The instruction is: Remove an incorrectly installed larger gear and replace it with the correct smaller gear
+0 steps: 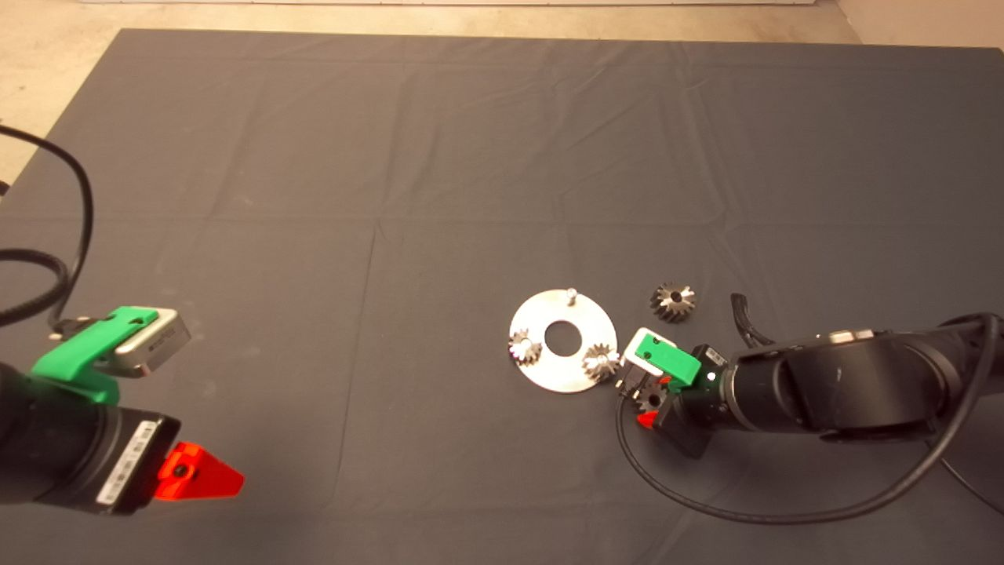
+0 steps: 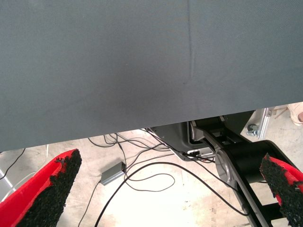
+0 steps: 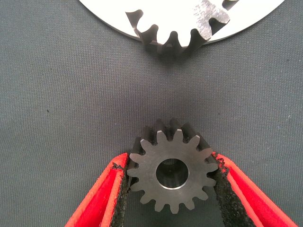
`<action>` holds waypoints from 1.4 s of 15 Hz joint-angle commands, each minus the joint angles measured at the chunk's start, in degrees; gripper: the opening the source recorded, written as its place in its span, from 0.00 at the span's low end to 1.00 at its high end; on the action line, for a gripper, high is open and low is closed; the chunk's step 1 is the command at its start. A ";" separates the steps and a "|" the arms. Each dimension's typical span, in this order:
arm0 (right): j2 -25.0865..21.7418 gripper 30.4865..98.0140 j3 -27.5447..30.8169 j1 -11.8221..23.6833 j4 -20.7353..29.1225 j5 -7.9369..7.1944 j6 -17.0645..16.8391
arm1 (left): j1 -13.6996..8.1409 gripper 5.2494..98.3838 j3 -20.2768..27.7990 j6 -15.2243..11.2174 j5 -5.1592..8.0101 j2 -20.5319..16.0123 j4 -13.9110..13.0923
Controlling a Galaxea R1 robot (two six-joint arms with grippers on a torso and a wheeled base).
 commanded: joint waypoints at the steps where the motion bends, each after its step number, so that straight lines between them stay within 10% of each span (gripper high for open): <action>1: -0.05 0.21 0.25 0.70 -2.07 0.10 -0.12 | -0.36 0.99 0.92 0.04 0.37 -0.18 -0.99; 11: -1.07 0.17 5.72 2.36 -1.37 -0.08 0.93 | -0.36 0.99 0.92 0.13 0.37 -0.09 -0.99; 18: -4.86 0.15 9.36 18.45 6.60 0.19 7.29 | -0.01 0.99 0.92 0.13 0.37 -0.09 -0.99; 21: -0.37 0.15 3.61 19.86 8.82 0.19 9.33 | 0.08 0.99 0.92 0.13 0.37 -0.09 -0.99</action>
